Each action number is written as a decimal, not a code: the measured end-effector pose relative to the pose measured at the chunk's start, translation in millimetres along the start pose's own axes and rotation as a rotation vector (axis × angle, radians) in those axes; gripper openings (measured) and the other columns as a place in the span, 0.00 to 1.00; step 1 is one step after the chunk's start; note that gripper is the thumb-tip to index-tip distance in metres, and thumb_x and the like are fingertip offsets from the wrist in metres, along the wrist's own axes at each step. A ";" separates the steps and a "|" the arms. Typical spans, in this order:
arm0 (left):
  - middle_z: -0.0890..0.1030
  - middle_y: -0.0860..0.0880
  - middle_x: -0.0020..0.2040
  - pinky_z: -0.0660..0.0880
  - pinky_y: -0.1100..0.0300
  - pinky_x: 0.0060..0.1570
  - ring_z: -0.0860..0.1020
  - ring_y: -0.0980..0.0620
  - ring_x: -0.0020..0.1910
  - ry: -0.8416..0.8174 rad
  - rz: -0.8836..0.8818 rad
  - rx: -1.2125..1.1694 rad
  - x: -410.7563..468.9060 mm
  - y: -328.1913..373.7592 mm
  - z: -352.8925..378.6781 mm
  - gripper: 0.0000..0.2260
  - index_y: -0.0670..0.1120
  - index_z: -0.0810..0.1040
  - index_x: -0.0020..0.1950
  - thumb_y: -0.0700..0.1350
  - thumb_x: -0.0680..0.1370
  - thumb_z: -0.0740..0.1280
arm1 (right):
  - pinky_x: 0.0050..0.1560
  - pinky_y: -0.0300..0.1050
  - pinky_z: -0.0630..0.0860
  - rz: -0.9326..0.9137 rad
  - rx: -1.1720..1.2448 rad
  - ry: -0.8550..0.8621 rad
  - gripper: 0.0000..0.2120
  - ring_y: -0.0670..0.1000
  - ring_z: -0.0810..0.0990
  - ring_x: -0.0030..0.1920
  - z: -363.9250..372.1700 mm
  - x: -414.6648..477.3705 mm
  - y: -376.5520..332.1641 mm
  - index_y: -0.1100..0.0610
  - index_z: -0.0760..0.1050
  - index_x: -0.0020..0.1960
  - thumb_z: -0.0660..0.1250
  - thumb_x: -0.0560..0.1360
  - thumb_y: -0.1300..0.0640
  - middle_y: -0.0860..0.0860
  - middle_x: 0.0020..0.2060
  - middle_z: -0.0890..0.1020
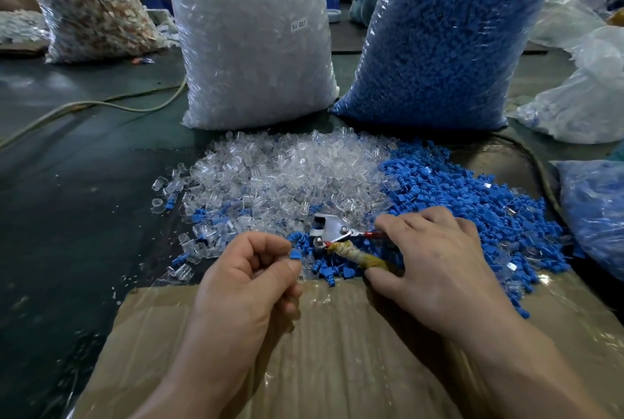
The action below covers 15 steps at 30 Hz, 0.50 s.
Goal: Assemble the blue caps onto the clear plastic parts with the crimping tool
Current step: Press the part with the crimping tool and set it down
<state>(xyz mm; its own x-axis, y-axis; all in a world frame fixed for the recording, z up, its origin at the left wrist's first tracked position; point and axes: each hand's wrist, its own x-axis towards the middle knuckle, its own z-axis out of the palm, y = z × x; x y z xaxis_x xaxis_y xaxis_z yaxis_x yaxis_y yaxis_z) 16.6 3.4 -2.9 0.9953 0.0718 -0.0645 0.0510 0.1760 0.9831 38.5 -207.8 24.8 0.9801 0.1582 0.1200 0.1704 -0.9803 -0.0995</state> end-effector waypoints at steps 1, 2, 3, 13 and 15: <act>0.80 0.46 0.30 0.74 0.62 0.23 0.77 0.51 0.26 -0.001 -0.001 0.000 0.2 -0.1 -0.6 0.11 0.51 0.82 0.43 0.34 0.75 0.71 | 0.56 0.50 0.58 0.011 0.009 0.027 0.27 0.48 0.65 0.54 0.0 1.2 -1.5 0.41 0.68 0.63 0.53 0.68 0.32 0.39 0.50 0.77; 0.80 0.46 0.30 0.74 0.62 0.23 0.77 0.51 0.26 -0.002 0.007 0.005 0.4 0.5 -0.6 0.10 0.51 0.82 0.43 0.35 0.74 0.71 | 0.56 0.50 0.59 0.023 0.022 0.057 0.26 0.48 0.66 0.52 0.1 2.2 -2.5 0.41 0.69 0.63 0.52 0.69 0.33 0.40 0.47 0.77; 0.80 0.47 0.30 0.74 0.62 0.23 0.77 0.51 0.27 -0.002 0.018 0.004 0.6 1.5 -0.1 0.09 0.52 0.82 0.43 0.37 0.73 0.72 | 0.55 0.51 0.62 0.034 0.047 0.092 0.26 0.48 0.67 0.49 0.1 2.6 -2.9 0.43 0.69 0.63 0.52 0.69 0.35 0.41 0.45 0.76; 0.78 0.41 0.33 0.72 0.56 0.28 0.73 0.48 0.26 -0.062 -0.025 -0.144 -1.4 5.0 -2.3 0.11 0.48 0.81 0.48 0.44 0.68 0.77 | 0.38 0.31 0.60 -0.051 0.352 0.197 0.11 0.37 0.71 0.42 -15.3 -13.1 -11.1 0.40 0.67 0.53 0.61 0.73 0.39 0.37 0.40 0.72; 0.78 0.41 0.33 0.73 0.58 0.26 0.74 0.49 0.26 -0.066 0.029 -0.131 0.1 4.2 -3.6 0.09 0.48 0.81 0.48 0.45 0.69 0.75 | 0.42 0.31 0.63 -0.116 0.276 0.103 0.16 0.39 0.70 0.45 -16.0 -16.7 -13.8 0.41 0.68 0.57 0.59 0.71 0.38 0.36 0.45 0.72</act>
<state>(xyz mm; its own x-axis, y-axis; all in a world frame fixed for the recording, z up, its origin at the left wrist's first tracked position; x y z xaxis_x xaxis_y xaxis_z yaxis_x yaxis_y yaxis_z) 16.6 7.7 0.7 0.9997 0.0147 -0.0208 0.0154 0.3014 0.9534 18.1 -198.8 40.0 0.9395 0.2401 0.2443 0.3151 -0.8854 -0.3417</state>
